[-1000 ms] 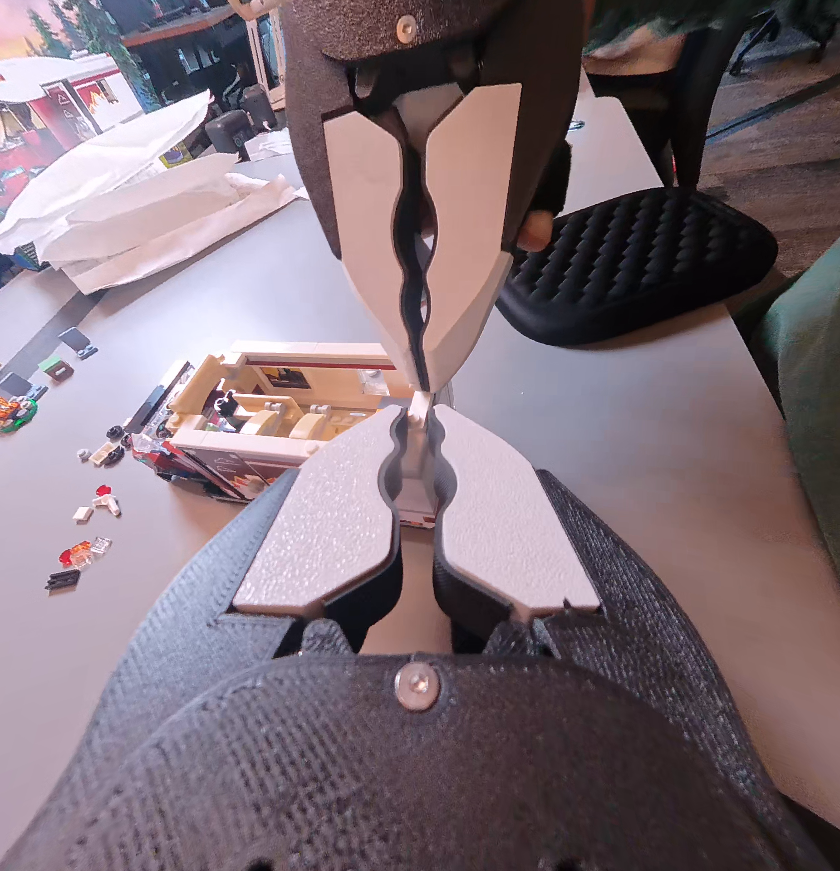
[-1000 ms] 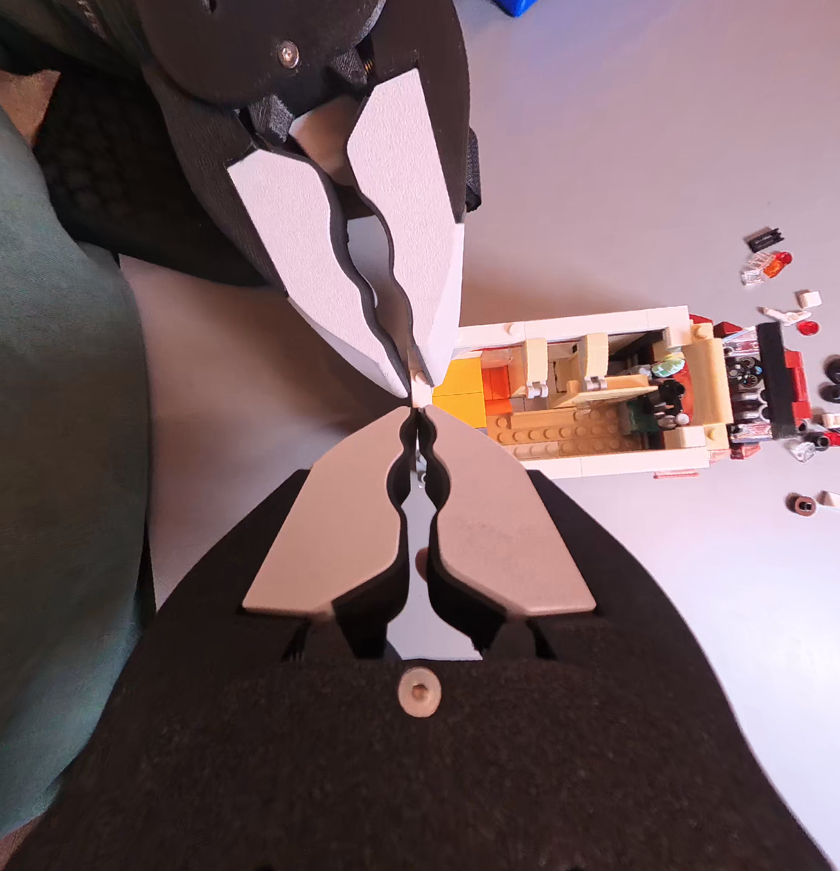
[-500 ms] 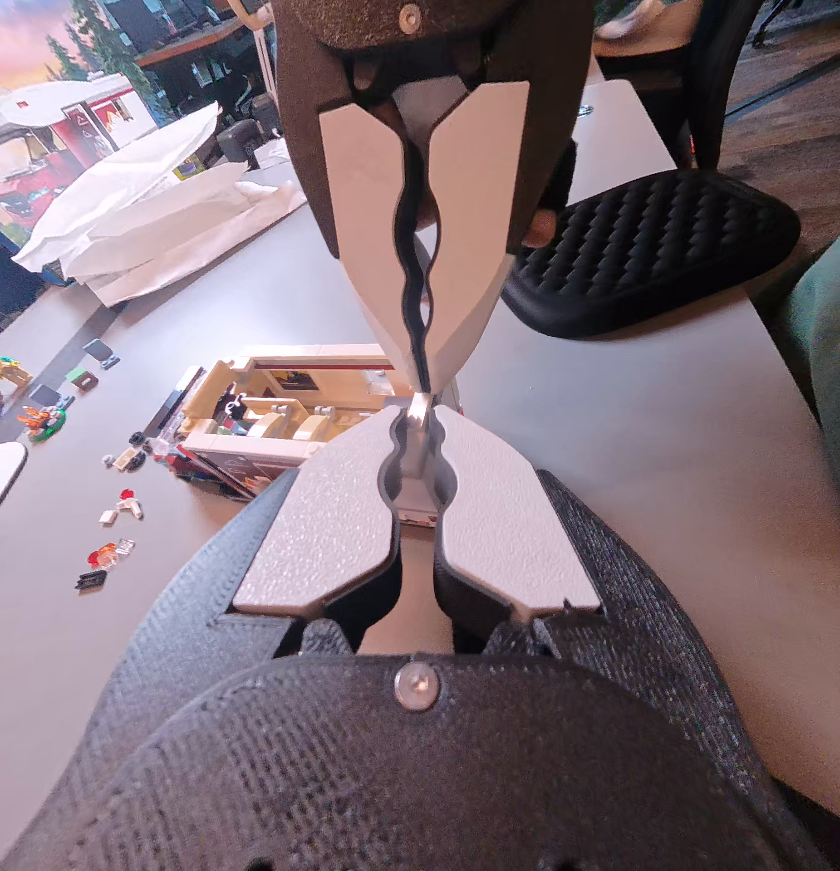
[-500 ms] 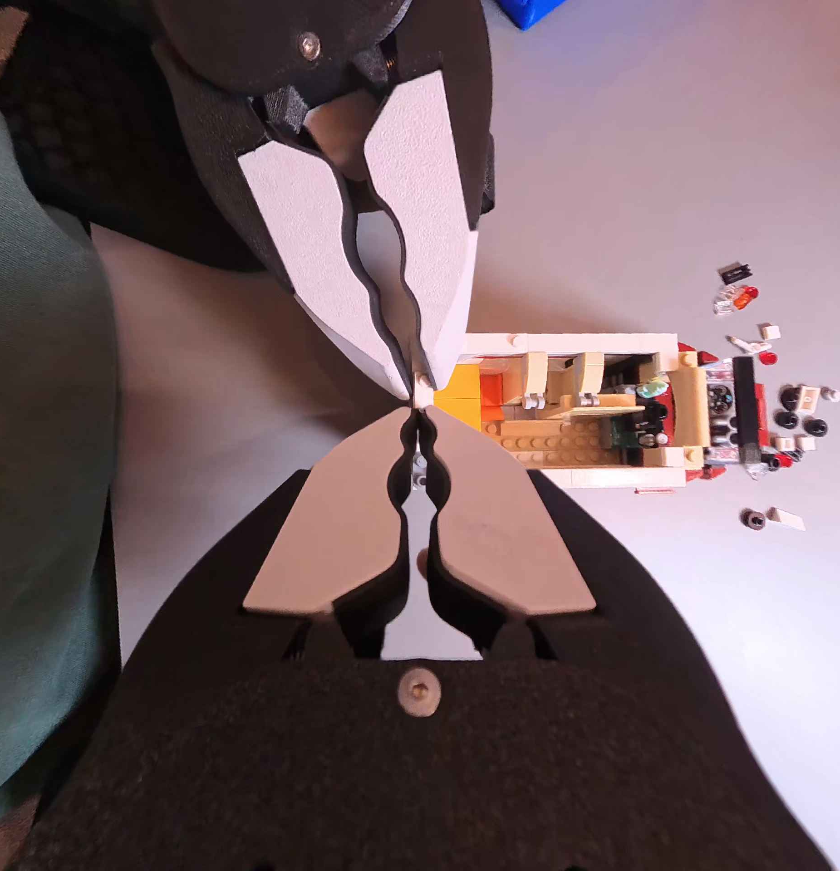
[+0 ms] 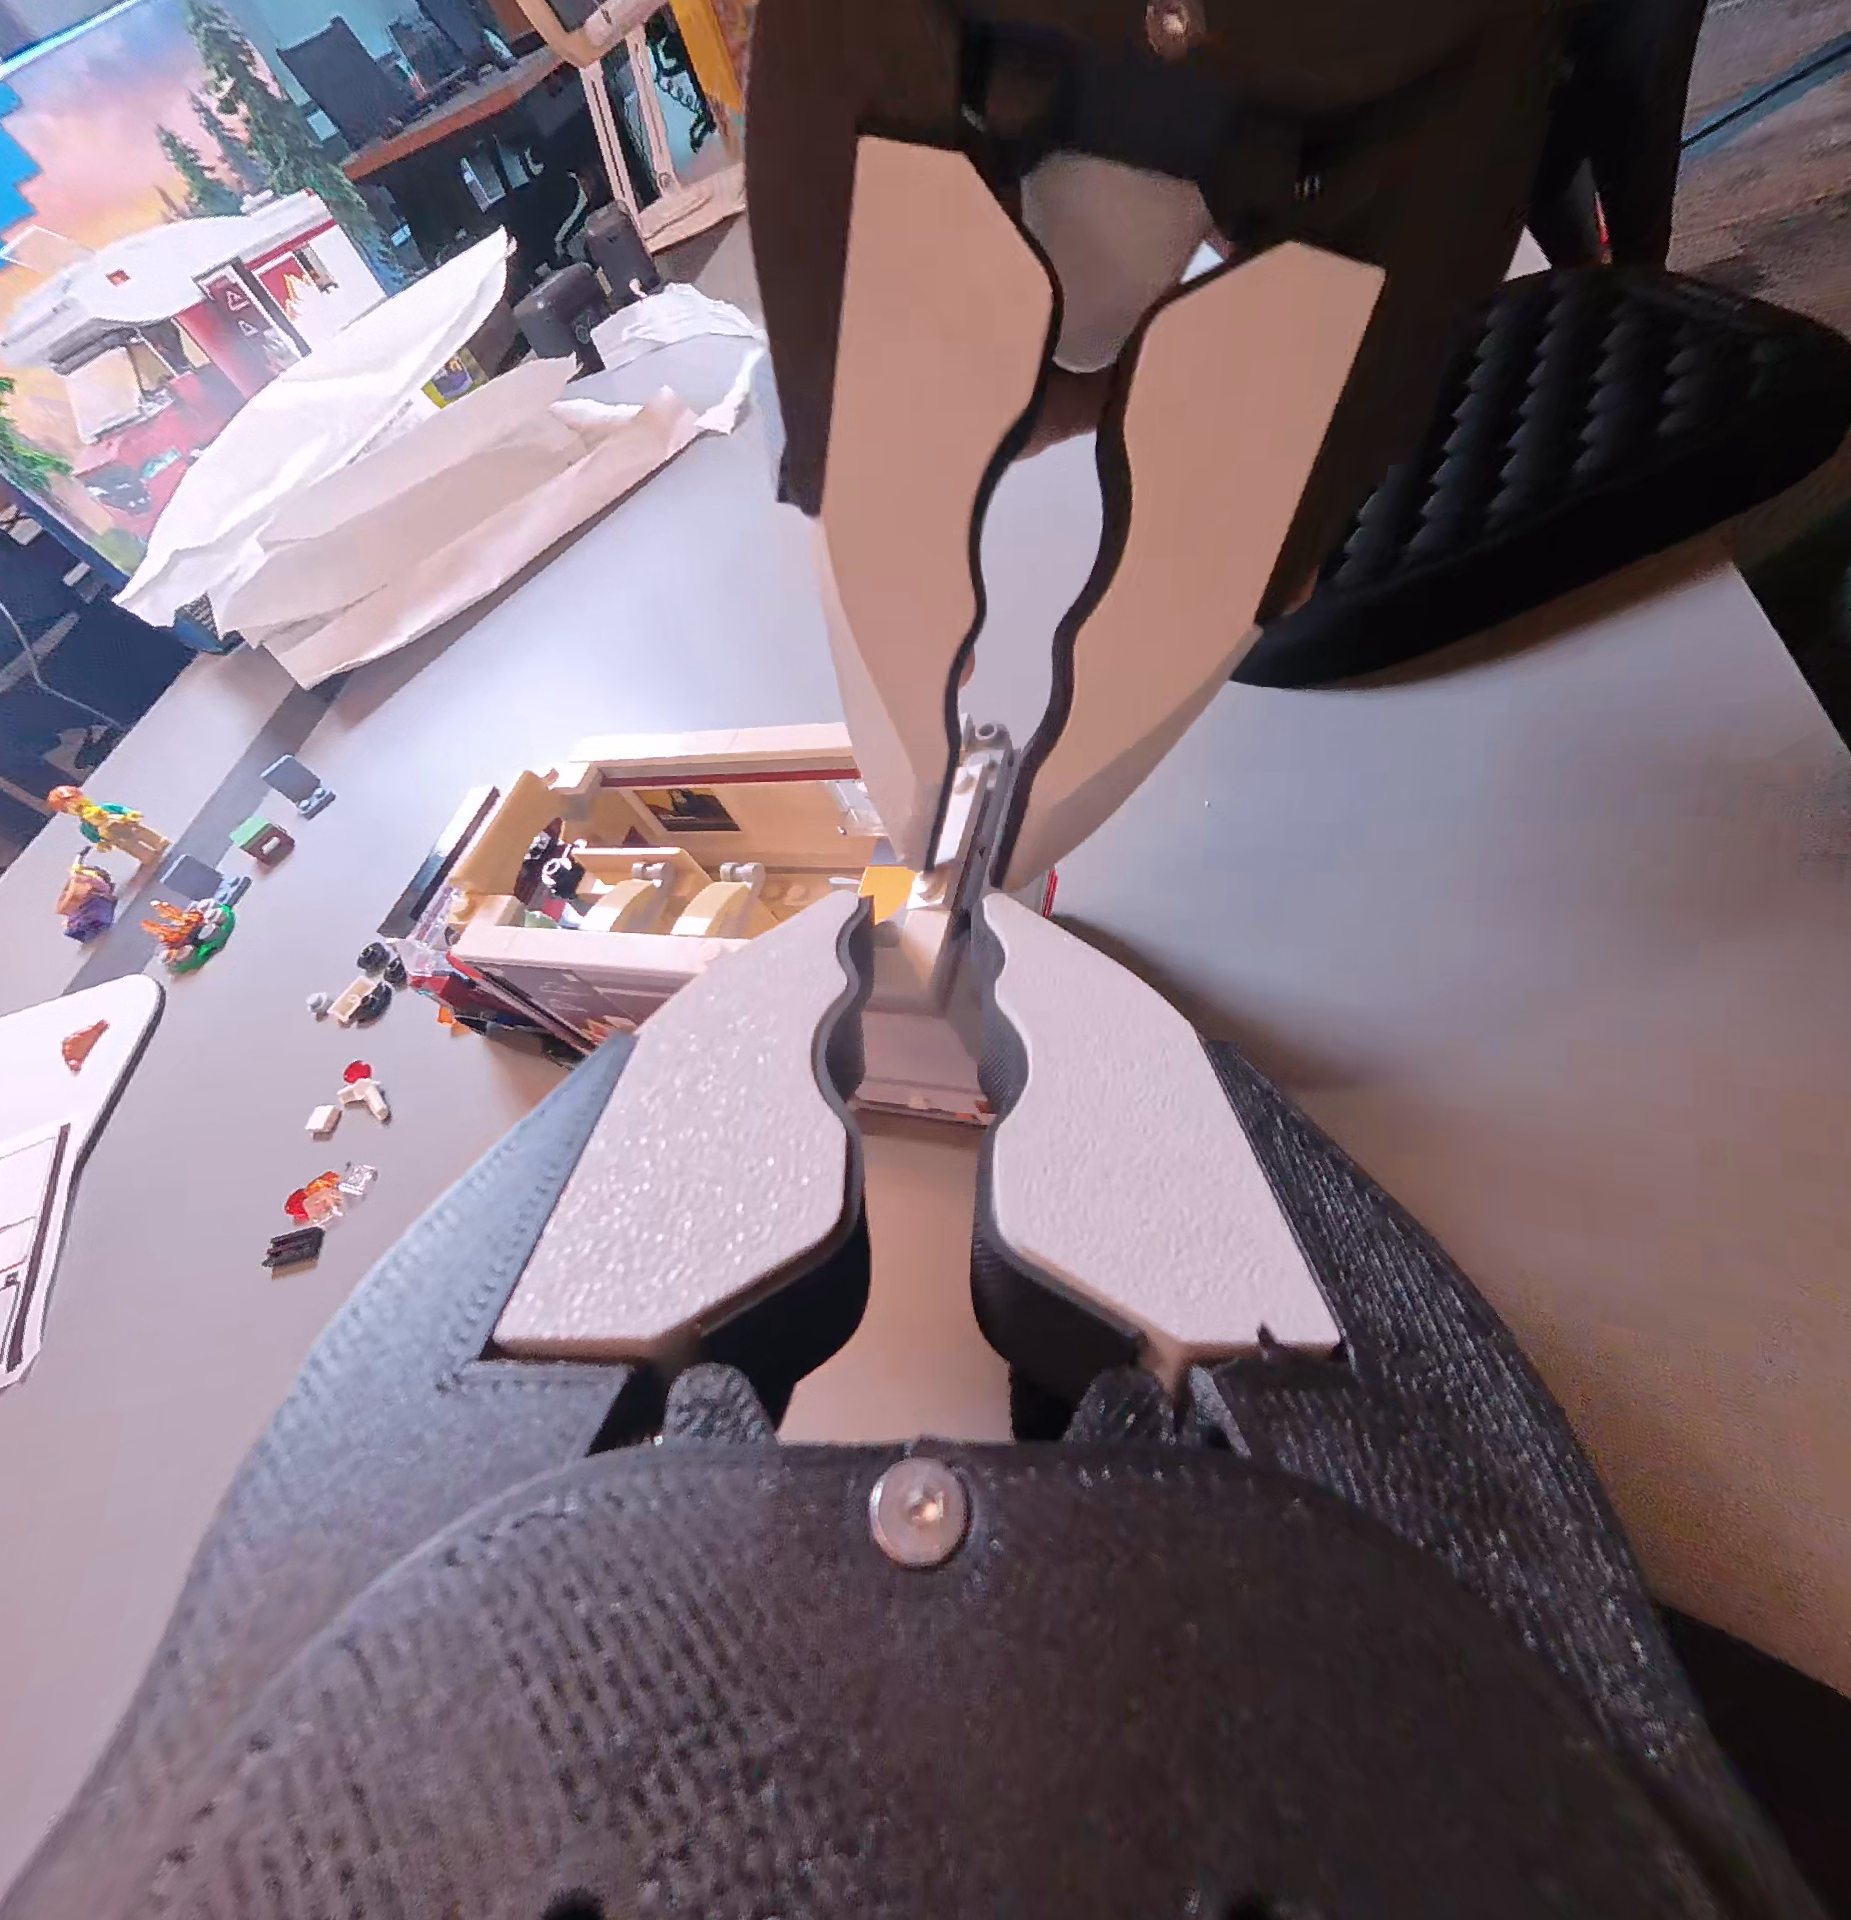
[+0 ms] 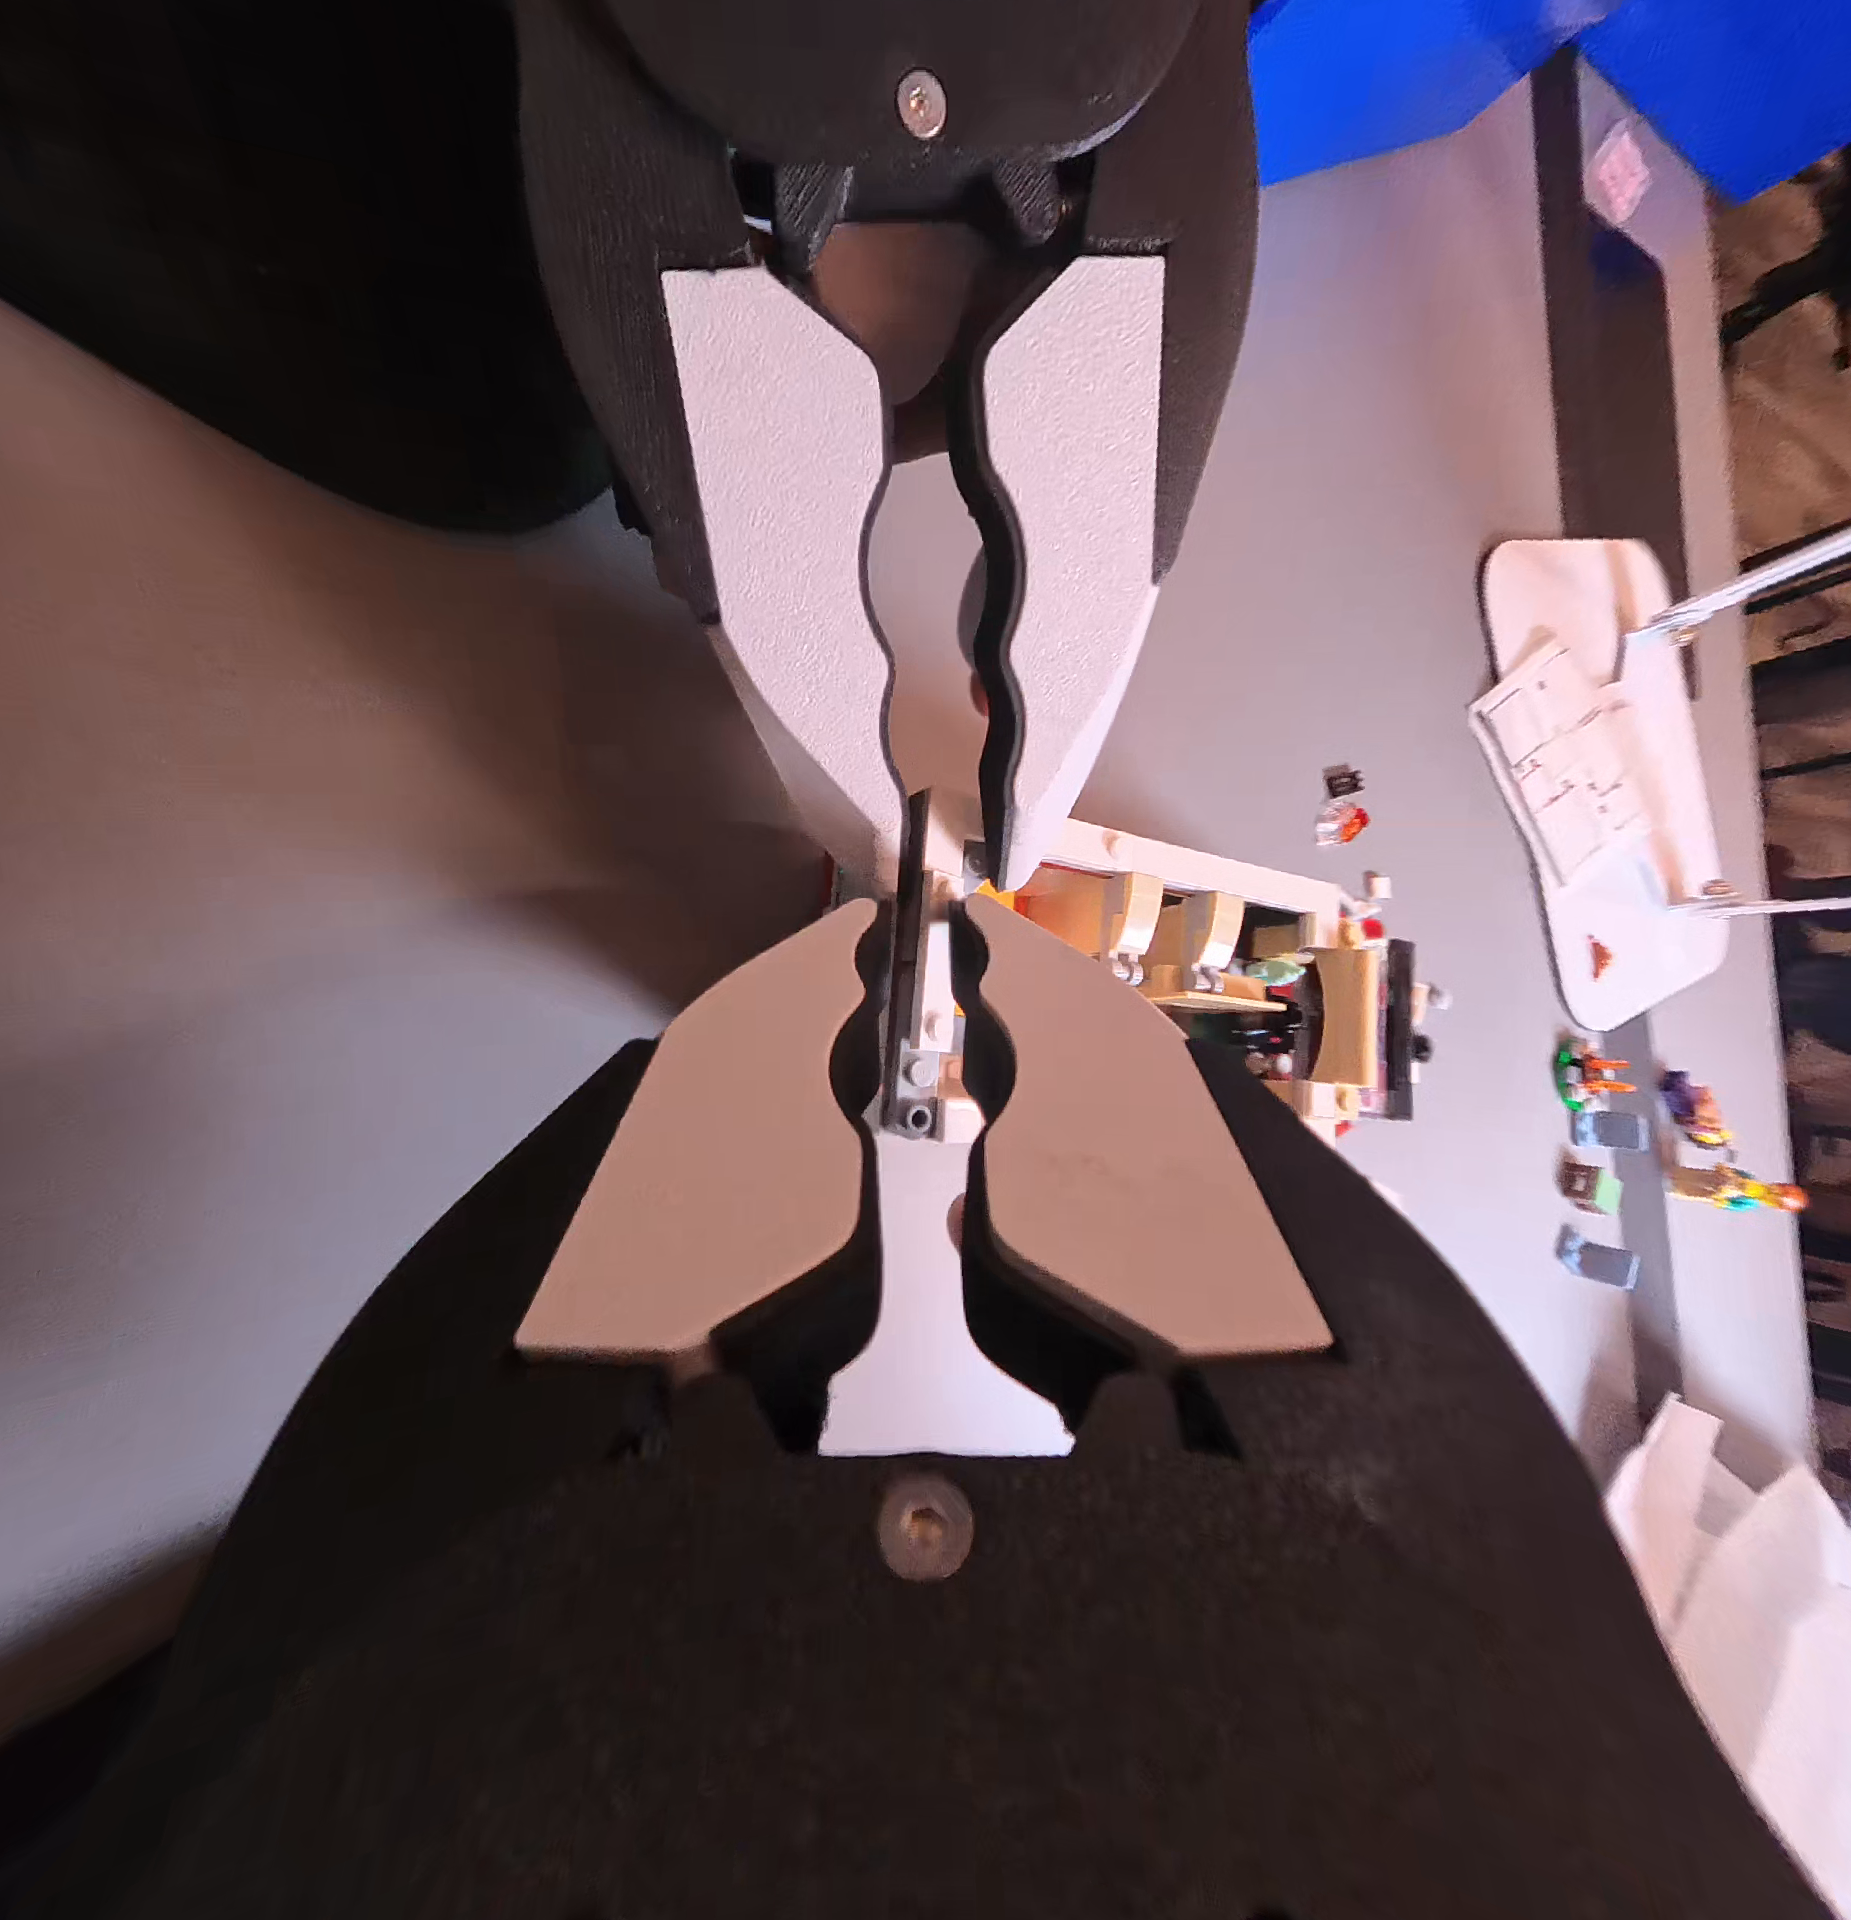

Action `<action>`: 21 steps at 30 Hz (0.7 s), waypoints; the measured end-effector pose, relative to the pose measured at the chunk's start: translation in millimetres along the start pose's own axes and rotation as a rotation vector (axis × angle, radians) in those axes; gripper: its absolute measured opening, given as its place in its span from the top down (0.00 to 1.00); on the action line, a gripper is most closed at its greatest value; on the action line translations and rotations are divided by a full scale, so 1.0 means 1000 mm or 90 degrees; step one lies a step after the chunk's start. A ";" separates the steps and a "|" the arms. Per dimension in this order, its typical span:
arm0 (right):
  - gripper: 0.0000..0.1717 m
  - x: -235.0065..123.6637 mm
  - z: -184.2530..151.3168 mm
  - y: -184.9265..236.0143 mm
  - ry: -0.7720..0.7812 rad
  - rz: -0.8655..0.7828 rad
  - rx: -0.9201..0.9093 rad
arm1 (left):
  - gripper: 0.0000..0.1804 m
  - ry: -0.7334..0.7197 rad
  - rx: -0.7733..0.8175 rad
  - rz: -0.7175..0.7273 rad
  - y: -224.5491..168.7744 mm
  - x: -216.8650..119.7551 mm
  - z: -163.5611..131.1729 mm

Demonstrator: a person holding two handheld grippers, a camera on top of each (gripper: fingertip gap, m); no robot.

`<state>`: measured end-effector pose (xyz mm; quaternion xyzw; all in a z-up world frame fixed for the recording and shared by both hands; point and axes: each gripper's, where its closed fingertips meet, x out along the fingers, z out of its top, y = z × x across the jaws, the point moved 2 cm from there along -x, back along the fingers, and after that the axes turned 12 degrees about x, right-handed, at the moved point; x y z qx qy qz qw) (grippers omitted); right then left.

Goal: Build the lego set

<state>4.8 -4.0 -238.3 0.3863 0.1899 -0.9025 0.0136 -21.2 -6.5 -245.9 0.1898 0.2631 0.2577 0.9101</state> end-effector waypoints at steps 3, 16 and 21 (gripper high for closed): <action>0.96 0.000 -0.001 0.000 -0.008 -0.052 -0.043 | 0.91 0.000 -0.007 -0.001 0.000 0.000 0.000; 0.96 0.001 -0.004 0.003 -0.034 -0.201 -0.183 | 0.92 -0.008 -0.048 -0.015 0.000 0.001 0.000; 0.98 0.002 -0.004 0.002 -0.034 -0.214 -0.195 | 0.92 -0.011 -0.062 -0.018 0.001 0.001 0.000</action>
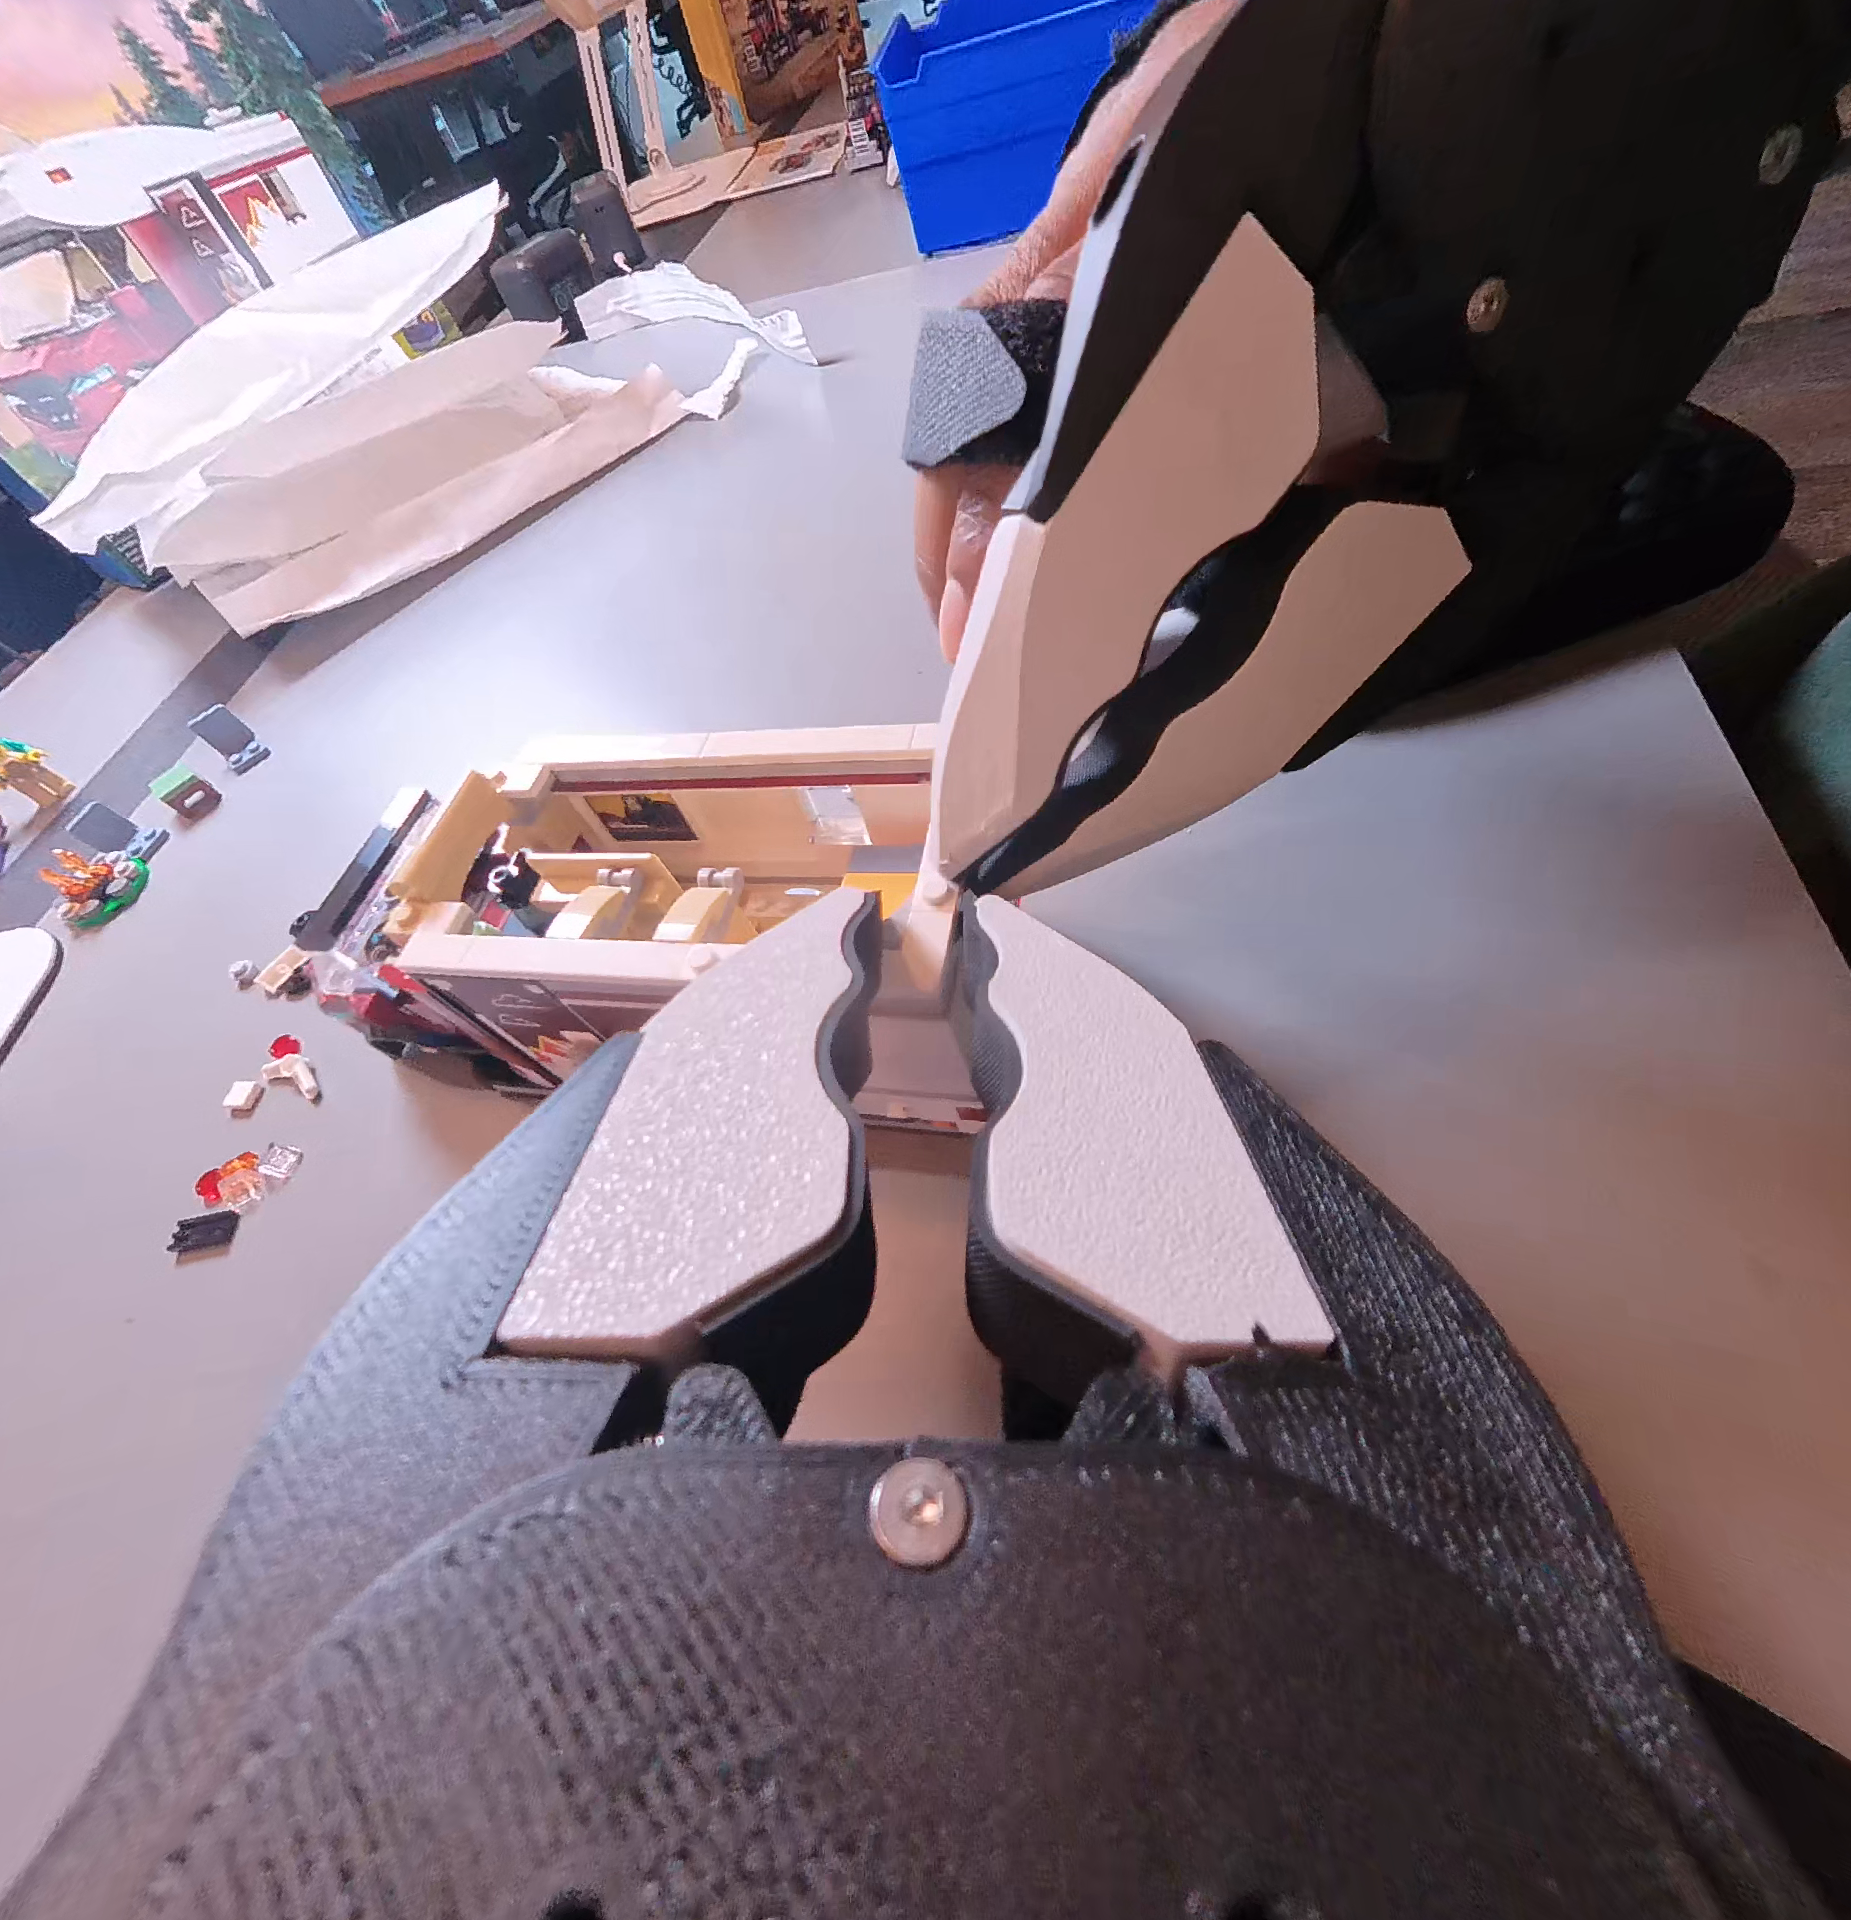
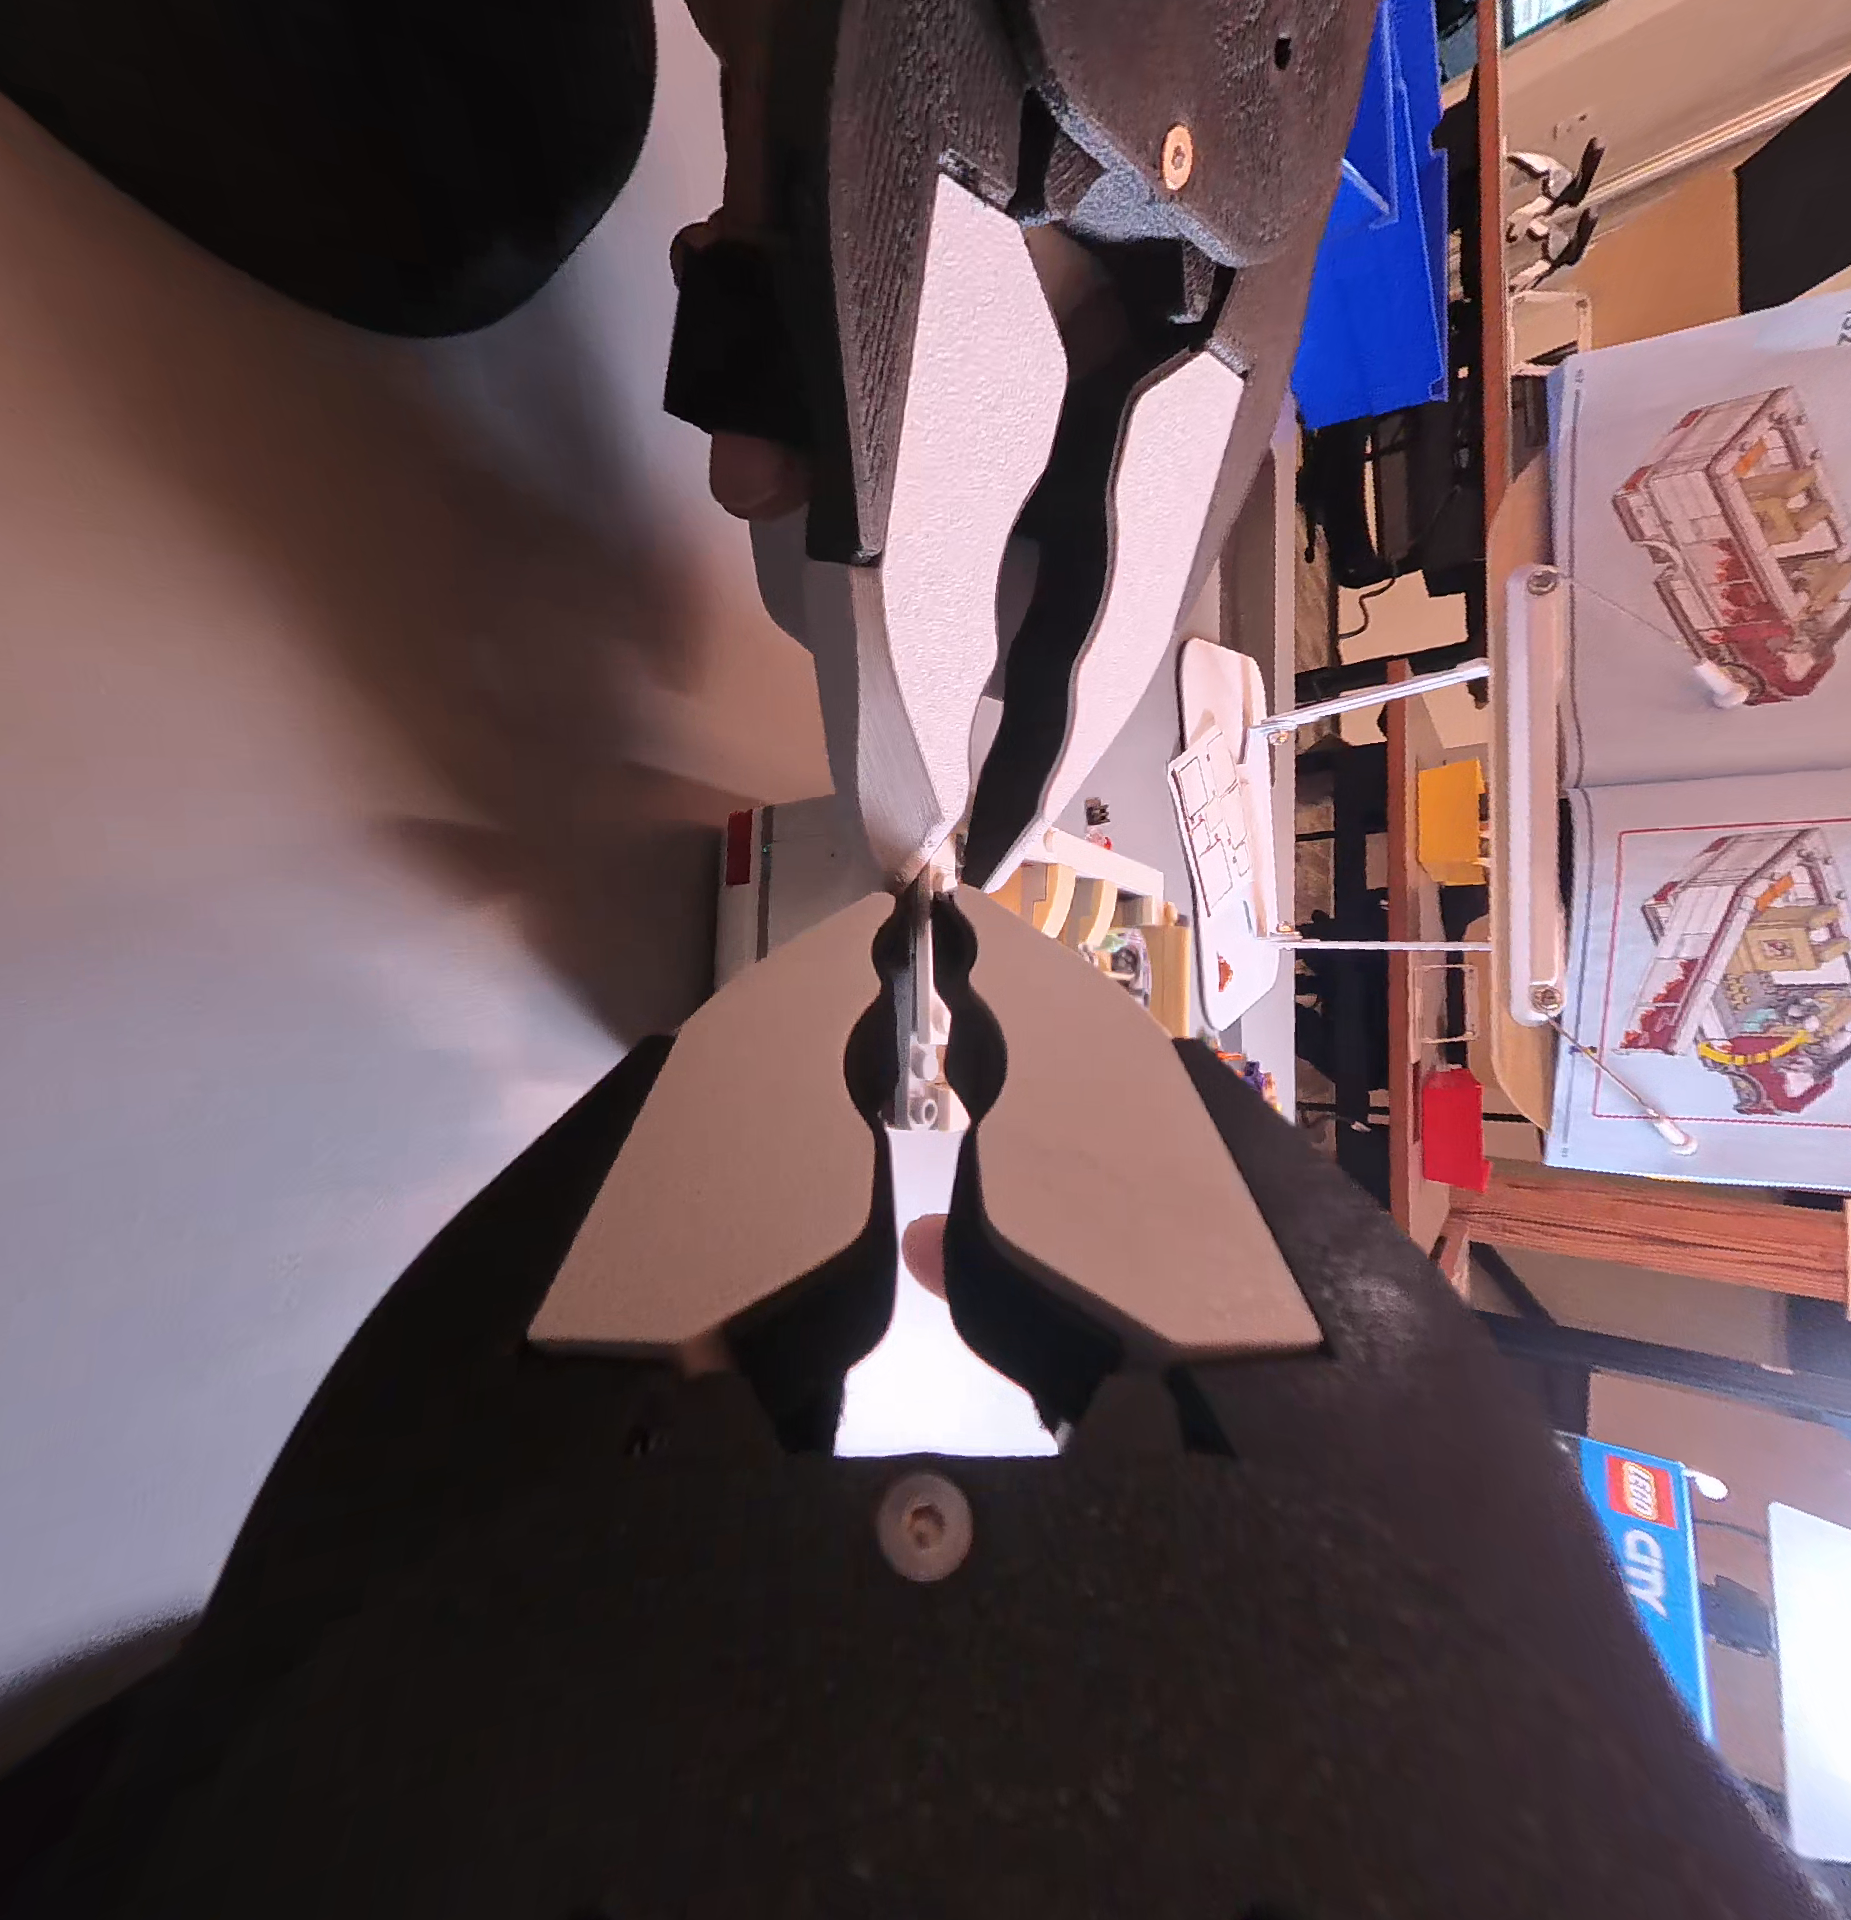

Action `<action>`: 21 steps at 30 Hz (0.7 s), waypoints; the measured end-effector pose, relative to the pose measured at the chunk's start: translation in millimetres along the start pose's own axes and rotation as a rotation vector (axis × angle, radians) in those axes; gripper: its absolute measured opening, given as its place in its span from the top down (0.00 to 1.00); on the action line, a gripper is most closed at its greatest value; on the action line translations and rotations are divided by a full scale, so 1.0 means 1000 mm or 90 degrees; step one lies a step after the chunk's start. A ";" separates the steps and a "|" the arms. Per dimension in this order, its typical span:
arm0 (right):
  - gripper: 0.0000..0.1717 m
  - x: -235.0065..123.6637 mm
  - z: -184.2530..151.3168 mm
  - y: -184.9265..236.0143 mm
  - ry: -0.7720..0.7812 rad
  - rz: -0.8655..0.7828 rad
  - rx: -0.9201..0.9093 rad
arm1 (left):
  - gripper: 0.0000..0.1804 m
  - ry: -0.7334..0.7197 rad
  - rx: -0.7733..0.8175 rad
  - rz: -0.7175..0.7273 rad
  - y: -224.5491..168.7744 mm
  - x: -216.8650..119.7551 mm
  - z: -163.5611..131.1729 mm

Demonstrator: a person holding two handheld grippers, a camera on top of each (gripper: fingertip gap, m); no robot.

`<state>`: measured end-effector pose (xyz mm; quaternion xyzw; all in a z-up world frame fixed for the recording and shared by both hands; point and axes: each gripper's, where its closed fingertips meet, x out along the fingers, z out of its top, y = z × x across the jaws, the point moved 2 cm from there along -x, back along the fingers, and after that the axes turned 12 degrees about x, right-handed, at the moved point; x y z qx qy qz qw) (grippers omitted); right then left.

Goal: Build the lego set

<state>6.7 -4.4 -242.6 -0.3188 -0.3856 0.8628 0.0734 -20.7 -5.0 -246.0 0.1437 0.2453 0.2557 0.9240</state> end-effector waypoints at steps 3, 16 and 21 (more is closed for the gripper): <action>0.98 0.002 -0.001 -0.002 0.002 0.009 0.017 | 0.95 0.000 0.008 -0.002 0.000 0.000 0.000; 0.92 -0.005 -0.021 -0.010 -0.045 0.034 0.070 | 0.95 0.016 0.033 0.026 0.001 0.001 0.002; 0.92 -0.003 -0.022 -0.010 -0.045 -0.010 -0.002 | 0.95 0.013 0.008 0.018 0.001 0.001 0.002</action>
